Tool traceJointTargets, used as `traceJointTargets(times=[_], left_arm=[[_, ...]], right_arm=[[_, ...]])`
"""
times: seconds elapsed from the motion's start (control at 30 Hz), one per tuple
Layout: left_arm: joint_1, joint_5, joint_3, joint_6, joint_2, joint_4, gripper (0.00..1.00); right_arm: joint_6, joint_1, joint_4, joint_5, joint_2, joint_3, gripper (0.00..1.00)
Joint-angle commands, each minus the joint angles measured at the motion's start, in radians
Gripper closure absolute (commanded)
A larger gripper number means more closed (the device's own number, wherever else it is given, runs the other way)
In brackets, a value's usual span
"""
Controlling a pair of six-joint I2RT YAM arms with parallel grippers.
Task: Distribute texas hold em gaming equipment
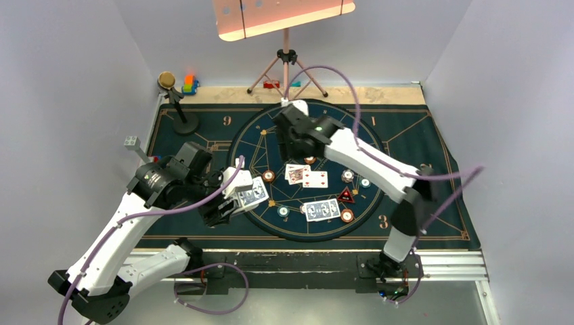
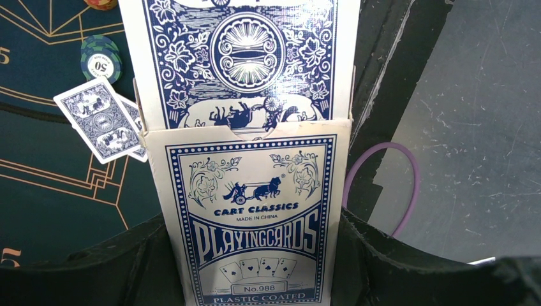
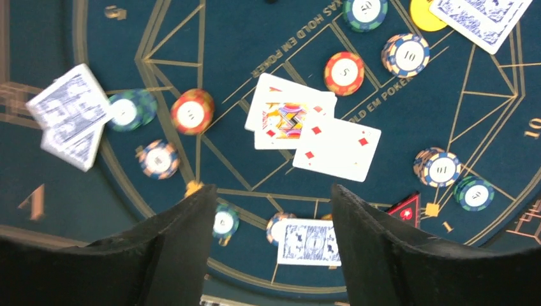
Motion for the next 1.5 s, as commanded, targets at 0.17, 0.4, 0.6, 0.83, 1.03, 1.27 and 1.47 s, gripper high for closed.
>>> traceJointTargets(times=[0.17,0.4,0.6,0.83,1.03,1.27,1.47], left_arm=[[0.006,0.007,0.002,-0.008,-0.005,0.054,1.0],[0.005,-0.007,0.013,-0.018,0.014,0.069,1.0],[0.005,-0.013,0.016,-0.02,0.021,0.072,1.0],[0.005,-0.012,0.029,-0.021,0.037,0.072,1.0],[0.005,-0.012,0.03,-0.022,0.037,0.07,1.0],[0.004,-0.01,0.04,-0.023,0.034,0.063,1.0],[0.005,-0.009,0.041,-0.021,0.031,0.059,1.0]], right_arm=[[0.011,-0.142,0.368,-0.633,-0.529,-0.369,0.12],[0.073,-0.143,0.545,-0.919,-0.579,-0.482,0.08],[0.107,-0.088,0.627,-0.957,-0.55,-0.509,0.06],[0.121,-0.027,0.66,-0.961,-0.484,-0.494,0.04],[0.144,0.002,0.702,-0.969,-0.428,-0.489,0.03],[0.161,0.011,0.727,-0.975,-0.375,-0.501,0.09],[0.157,0.008,0.702,-0.967,-0.376,-0.503,0.31]])
